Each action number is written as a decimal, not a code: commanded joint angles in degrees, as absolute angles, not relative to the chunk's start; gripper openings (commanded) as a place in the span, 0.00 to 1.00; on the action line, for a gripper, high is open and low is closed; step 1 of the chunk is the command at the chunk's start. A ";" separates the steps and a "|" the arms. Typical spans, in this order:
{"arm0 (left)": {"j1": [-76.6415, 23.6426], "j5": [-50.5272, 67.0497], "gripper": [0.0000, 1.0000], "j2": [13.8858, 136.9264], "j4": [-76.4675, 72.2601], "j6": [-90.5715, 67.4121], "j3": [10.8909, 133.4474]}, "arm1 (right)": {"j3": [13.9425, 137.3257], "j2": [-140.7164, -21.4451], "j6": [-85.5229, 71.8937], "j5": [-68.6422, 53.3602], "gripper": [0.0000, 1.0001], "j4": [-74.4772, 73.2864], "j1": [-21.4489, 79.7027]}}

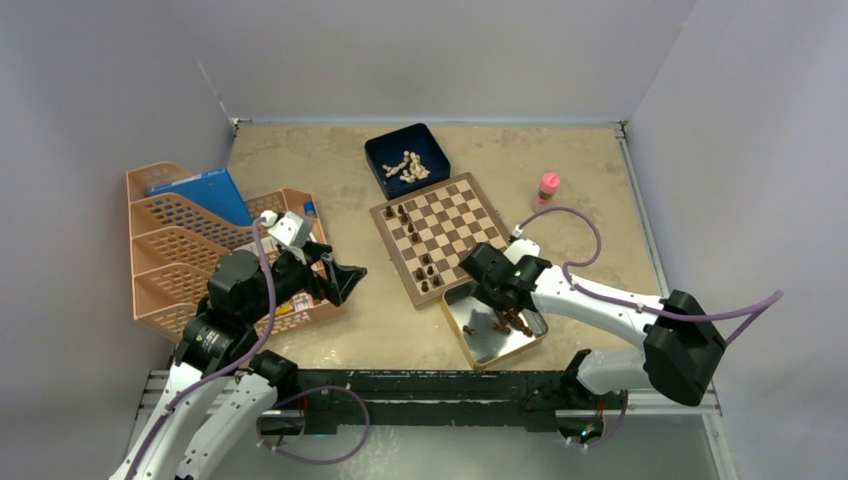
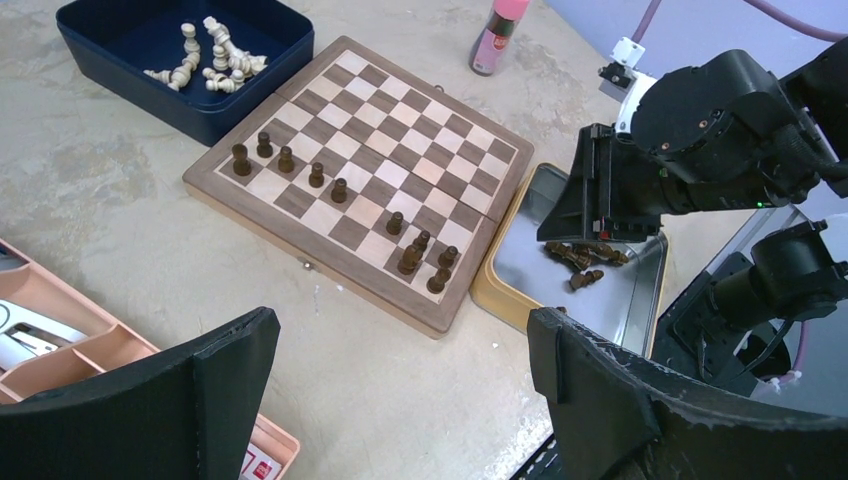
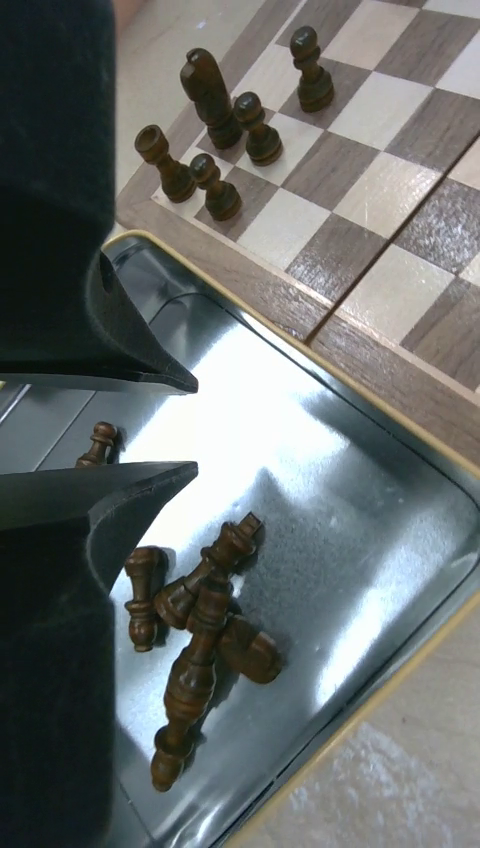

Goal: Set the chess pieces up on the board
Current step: Pick up the chess piece from the storage box.

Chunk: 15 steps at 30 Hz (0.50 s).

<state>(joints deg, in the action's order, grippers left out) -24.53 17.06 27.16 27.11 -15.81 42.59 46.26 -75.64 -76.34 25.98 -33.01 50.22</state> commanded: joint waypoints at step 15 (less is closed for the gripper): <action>-24.67 18.94 0.95 26.80 24.83 -15.47 43.18 | 50.50 -78.16 -69.88 35.42 0.35 -44.20 50.10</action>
